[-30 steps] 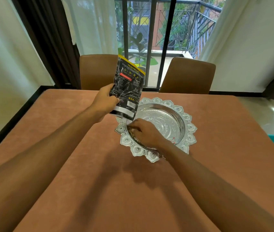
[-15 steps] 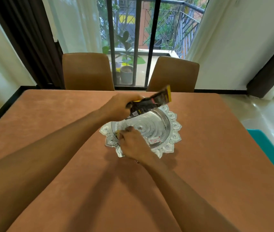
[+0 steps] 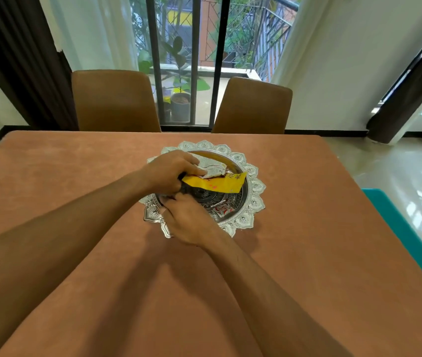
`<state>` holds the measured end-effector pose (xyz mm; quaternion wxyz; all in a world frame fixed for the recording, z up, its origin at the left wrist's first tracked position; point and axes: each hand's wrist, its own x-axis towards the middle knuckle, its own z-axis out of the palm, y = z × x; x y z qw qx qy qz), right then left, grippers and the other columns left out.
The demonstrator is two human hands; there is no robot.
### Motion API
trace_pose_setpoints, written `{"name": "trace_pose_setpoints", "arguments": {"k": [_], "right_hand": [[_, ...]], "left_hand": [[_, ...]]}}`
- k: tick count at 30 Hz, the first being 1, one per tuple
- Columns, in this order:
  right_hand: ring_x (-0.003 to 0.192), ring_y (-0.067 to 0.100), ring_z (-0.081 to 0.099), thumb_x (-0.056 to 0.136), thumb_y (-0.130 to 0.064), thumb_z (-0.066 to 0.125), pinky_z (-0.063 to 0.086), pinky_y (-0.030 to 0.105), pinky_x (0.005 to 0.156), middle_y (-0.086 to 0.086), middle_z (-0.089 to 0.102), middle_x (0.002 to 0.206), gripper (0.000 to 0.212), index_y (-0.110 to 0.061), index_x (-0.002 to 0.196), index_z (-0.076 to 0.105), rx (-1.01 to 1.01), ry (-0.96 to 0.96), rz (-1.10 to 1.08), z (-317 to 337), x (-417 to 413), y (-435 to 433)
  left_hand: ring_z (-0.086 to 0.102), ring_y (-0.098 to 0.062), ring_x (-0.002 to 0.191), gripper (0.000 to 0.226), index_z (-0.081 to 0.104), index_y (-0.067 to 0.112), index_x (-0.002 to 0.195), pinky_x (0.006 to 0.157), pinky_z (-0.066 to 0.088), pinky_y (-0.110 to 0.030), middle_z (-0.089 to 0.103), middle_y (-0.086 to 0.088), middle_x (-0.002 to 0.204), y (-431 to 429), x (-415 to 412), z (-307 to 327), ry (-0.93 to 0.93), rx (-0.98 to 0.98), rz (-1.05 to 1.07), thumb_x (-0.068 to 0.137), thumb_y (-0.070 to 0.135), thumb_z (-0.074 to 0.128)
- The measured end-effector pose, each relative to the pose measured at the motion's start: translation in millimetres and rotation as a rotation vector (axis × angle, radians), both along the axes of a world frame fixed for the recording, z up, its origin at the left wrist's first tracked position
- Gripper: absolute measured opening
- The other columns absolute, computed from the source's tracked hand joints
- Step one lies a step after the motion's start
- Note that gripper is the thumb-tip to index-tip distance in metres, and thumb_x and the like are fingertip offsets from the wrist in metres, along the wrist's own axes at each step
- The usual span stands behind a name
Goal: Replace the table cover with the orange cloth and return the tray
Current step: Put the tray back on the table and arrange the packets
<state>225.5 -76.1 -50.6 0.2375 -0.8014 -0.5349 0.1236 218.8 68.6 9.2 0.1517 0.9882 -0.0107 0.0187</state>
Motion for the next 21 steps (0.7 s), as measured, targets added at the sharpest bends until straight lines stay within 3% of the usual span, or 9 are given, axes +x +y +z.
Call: {"name": "trace_pose_setpoints", "arguments": {"k": [4,7,10,13,17,21], "right_hand": [[0.099,0.035,0.057,0.101,-0.028,0.047,0.050,0.047,0.084,0.016,0.060,0.111,0.036,-0.007,0.125,0.064,0.053,0.012,0.007,13,4,-6],[0.098,0.031,0.054,0.101,-0.037,0.049,0.050,0.046,0.080,0.008,0.060,0.112,0.031,-0.013,0.112,0.065,0.113,-0.153,-0.187,15,0,-15],[0.111,0.034,0.052,0.095,-0.064,0.046,0.047,0.045,0.085,0.009,0.058,0.123,0.053,-0.019,0.120,0.061,-0.022,-0.124,-0.341,18,-5,-15],[0.118,0.037,0.052,0.088,-0.078,0.040,0.045,0.047,0.092,0.011,0.055,0.131,0.076,-0.021,0.136,0.054,-0.148,-0.097,-0.320,22,-7,-4],[0.120,0.040,0.051,0.091,-0.075,0.039,0.044,0.048,0.094,0.016,0.050,0.135,0.079,-0.015,0.143,0.048,-0.197,-0.083,-0.270,25,-10,11],[0.114,0.040,0.053,0.101,-0.057,0.040,0.046,0.047,0.088,0.021,0.054,0.129,0.059,-0.008,0.132,0.053,-0.110,-0.105,-0.194,22,-13,11]], "left_hand": [[0.052,-0.023,0.131,0.060,0.070,0.028,0.123,0.103,0.042,-0.036,0.062,-0.004,0.137,4,6,-5,-0.026,-0.102,0.057,0.074,-0.006,0.070],[0.058,-0.021,0.124,0.054,0.074,0.030,0.117,0.103,0.048,-0.045,0.067,-0.001,0.129,10,9,-4,-0.033,-0.194,0.098,0.072,0.000,0.075],[0.060,-0.022,0.121,0.052,0.075,0.029,0.115,0.100,0.050,-0.047,0.069,0.000,0.126,11,9,-2,-0.025,-0.238,0.145,0.072,0.001,0.075],[0.059,-0.021,0.123,0.050,0.075,0.028,0.115,0.102,0.049,-0.046,0.069,0.001,0.127,7,9,0,0.006,-0.245,0.167,0.073,0.000,0.075],[0.058,-0.022,0.121,0.051,0.077,0.028,0.111,0.100,0.050,-0.045,0.069,0.000,0.127,8,10,2,0.042,-0.262,0.202,0.071,-0.002,0.074],[0.060,-0.018,0.120,0.041,0.078,0.026,0.108,0.101,0.051,-0.038,0.070,-0.001,0.125,11,9,-1,0.014,-0.316,0.210,0.074,0.003,0.080]]}}
